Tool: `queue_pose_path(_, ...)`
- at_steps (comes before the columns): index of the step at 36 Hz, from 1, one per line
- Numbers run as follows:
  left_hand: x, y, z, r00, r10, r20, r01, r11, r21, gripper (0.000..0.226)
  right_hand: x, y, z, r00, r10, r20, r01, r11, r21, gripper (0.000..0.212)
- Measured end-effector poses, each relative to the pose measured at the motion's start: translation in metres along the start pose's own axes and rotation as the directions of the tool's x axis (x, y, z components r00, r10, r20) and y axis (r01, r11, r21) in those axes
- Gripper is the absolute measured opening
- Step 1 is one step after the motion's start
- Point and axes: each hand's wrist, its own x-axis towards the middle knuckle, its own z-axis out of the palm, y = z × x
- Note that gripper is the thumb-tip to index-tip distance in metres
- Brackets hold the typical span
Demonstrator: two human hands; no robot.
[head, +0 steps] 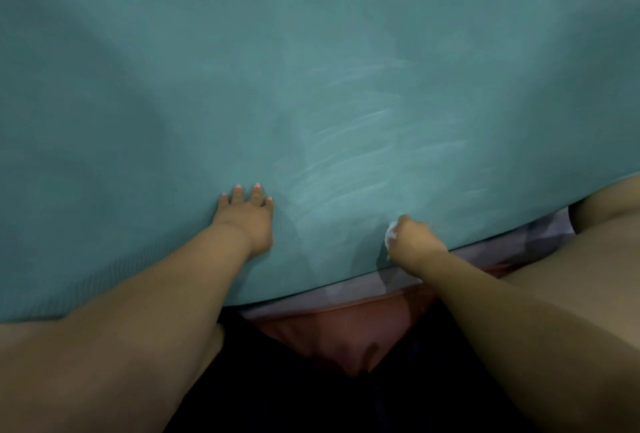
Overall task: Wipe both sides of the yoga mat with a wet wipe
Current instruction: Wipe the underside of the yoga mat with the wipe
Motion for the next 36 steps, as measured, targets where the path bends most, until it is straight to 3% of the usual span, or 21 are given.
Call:
queue_pose_path(7, -0.023, 0.032, 0.008, 0.998, 0.007, 0.056, -0.014, 0.993, 0.114, 0.113, -0.022, -0.029, 0.022, 0.939, -0.315, 0.137, 0.33, 0.938, -0.102, 0.024)
queue_pose_path(9, -0.027, 0.039, 0.013, 0.999, -0.004, 0.052, -0.003, 0.99, 0.138, 0.123, -0.026, -0.03, 0.018, 0.941, -0.317, 0.113, 0.33, 0.936, -0.122, 0.025)
queue_pose_path(13, -0.033, 0.048, 0.021, 0.999, -0.023, 0.039, 0.016, 0.985, 0.17, 0.134, -0.02, -0.013, 0.003, 0.981, -0.192, 0.012, 0.19, 0.962, -0.194, 0.029)
queue_pose_path(18, -0.04, 0.058, 0.022, 1.0, 0.008, 0.024, -0.015, 0.955, 0.297, 0.115, -0.012, 0.017, -0.012, 0.999, -0.039, -0.025, 0.035, 0.989, -0.146, 0.03)
queue_pose_path(21, -0.048, 0.066, 0.013, 0.996, 0.079, 0.031, -0.085, 0.95, 0.299, 0.076, -0.013, 0.021, -0.012, 0.996, -0.088, -0.014, 0.085, 0.988, -0.128, 0.029)
queue_pose_path(24, -0.055, 0.06, -0.001, 0.984, 0.162, -0.08, -0.147, 0.975, 0.166, 0.039, -0.016, 0.017, -0.01, 0.984, -0.177, -0.029, 0.173, 0.979, -0.104, 0.028)
queue_pose_path(27, -0.06, 0.044, -0.013, 0.973, 0.103, -0.208, -0.111, 0.993, -0.03, 0.031, -0.02, 0.012, -0.011, 0.972, -0.232, -0.044, 0.228, 0.971, -0.068, 0.027)
queue_pose_path(31, -0.065, 0.03, -0.023, 0.949, 0.038, -0.313, -0.09, 0.984, -0.153, 0.027, -0.026, 0.009, -0.018, 0.952, -0.304, -0.043, 0.296, 0.946, -0.13, 0.055)
queue_pose_path(36, -0.068, 0.02, -0.03, 0.917, -0.018, -0.398, -0.107, 0.952, -0.288, 0.025, -0.032, 0.016, -0.043, 0.914, -0.402, -0.057, 0.395, 0.912, -0.108, 0.045)
